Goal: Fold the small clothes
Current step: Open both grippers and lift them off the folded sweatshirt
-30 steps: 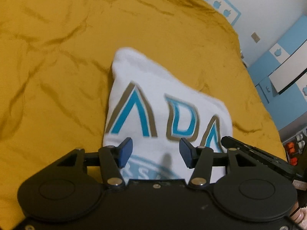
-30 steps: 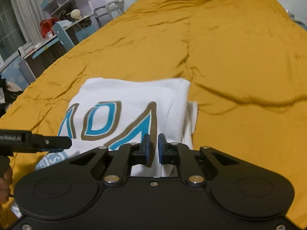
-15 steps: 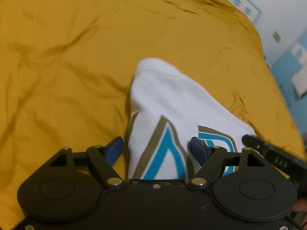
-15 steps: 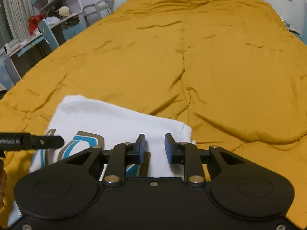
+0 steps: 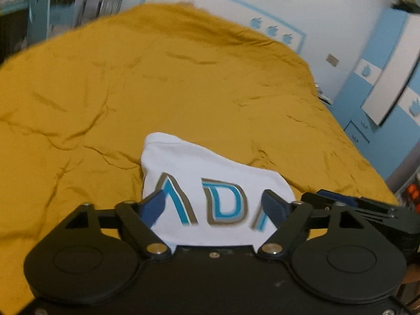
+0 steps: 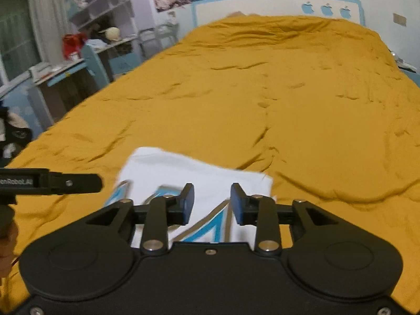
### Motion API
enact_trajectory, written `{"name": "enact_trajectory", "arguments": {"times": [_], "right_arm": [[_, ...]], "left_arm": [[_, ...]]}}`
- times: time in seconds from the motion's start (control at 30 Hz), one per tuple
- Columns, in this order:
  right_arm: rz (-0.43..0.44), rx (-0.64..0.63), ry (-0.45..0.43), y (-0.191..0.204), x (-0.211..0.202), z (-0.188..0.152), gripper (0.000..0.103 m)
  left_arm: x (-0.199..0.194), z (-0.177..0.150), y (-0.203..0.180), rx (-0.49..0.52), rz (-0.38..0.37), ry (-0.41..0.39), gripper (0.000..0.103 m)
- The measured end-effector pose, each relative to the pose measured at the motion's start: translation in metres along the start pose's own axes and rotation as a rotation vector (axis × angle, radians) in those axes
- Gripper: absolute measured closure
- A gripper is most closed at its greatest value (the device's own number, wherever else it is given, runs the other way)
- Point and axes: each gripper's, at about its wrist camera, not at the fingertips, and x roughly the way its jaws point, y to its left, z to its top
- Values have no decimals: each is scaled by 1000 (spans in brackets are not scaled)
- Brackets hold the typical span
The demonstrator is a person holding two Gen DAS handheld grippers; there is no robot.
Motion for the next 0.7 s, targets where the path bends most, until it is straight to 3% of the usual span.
{"name": "enact_trajectory", "arguments": {"times": [0.13,0.3,0.47,0.7], "right_arm": [[-16,-19,21,13,-36,-31,61],[-42,15,64,11,-45,-66,61],[-87,48,120,5,-31,-91,58],[-87,73,125,2,-26,-103,55]], "left_arm": [[-33,-40,-12,26,0,-30,17],[-29,-82,-12,-17,2,59,17],[-10,-103,-8,-16,34,121,16],[-4,-105,-19,43,71,113,11]]}}
